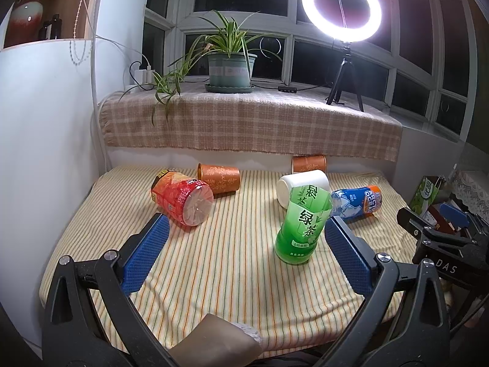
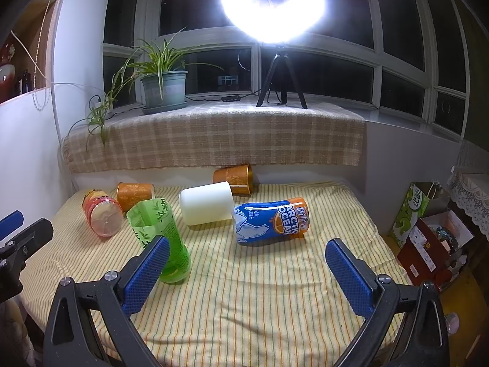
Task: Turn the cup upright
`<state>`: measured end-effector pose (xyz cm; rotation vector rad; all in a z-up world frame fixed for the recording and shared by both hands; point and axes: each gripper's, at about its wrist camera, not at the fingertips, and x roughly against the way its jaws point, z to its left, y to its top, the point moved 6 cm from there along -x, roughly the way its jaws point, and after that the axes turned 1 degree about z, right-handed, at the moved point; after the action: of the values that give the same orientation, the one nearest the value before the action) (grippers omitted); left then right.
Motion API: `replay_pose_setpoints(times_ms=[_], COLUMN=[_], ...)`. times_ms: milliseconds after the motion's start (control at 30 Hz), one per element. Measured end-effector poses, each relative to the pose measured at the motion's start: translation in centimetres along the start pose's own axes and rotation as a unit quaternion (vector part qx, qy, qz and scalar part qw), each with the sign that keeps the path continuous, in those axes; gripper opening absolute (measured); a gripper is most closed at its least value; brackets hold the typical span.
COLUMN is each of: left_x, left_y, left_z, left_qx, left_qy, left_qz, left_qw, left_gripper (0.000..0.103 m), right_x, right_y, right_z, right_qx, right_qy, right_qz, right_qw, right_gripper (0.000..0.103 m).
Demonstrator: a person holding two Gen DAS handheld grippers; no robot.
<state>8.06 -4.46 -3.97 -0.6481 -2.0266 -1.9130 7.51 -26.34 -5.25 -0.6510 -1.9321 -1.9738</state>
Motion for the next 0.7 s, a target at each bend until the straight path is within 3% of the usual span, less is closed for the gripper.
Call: replay_pose_setpoints(times_ms=[700], left_x=[-0.05], left_y=[0.02], left_z=[0.06], left_qx=[-0.001], left_qy=[0.000], left_qz=[0.000], left_qw=[1.0000], left_gripper=[0.103], right_x=[-0.09], right_y=[-0.01], right_z=[0.43], right_qx=[0.003], right_qy=[0.003], right_qz=[0.002], right_qw=[1.000], right_gripper=[0.103])
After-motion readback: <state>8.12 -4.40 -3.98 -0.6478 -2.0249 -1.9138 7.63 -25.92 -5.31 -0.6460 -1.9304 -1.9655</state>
